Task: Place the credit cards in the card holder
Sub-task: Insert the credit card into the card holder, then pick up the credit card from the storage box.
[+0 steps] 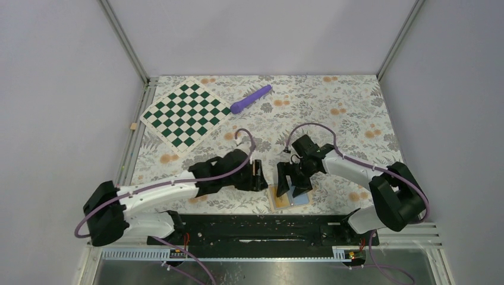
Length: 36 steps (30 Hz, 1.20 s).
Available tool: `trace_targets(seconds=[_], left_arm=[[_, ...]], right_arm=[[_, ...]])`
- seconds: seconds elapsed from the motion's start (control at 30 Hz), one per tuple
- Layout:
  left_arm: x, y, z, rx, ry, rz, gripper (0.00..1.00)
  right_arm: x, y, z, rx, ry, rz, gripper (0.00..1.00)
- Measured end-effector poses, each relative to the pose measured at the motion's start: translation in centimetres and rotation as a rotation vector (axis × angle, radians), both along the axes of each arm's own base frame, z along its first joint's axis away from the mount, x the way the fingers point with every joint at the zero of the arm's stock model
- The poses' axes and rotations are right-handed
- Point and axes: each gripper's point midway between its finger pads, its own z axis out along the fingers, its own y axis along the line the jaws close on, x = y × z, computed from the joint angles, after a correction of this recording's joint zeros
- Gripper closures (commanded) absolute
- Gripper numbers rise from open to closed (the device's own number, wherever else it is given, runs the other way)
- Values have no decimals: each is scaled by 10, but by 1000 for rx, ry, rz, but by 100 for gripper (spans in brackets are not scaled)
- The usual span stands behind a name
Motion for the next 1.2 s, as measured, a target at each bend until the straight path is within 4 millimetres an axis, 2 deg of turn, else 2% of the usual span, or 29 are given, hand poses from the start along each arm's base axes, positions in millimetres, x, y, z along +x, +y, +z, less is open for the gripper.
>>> trace_targets(seconds=[0.1,0.23,0.33,0.47,0.63,0.8,0.87,0.93,1.07,1.2], left_arm=[[18,19,18,-79,-21,69,42],[50,58,34,-145,-48,210,42],[70,90,32,-122,-44,314,46],[80,115,14,-57,1,362,56],[76,105,-8,-38,90,295,71],[74,88,-31,-35,169,241,72],[72,81,-40,-25,194,221,73],[69,72,-48,-15,215,196,76],[66,62,-57,2,233,172,83],[66,58,-58,5,236,168,90]], right_arm=[[6,4,10,20,-29,0,18],[20,14,25,52,-73,0,18],[33,24,36,75,-104,0,18],[49,36,43,86,-114,-1,22],[64,51,40,86,-93,0,30],[66,59,28,71,-50,-4,35],[63,61,24,67,-35,-3,43],[60,65,23,74,-18,1,48],[57,74,22,94,5,9,52],[55,80,17,94,16,17,62]])
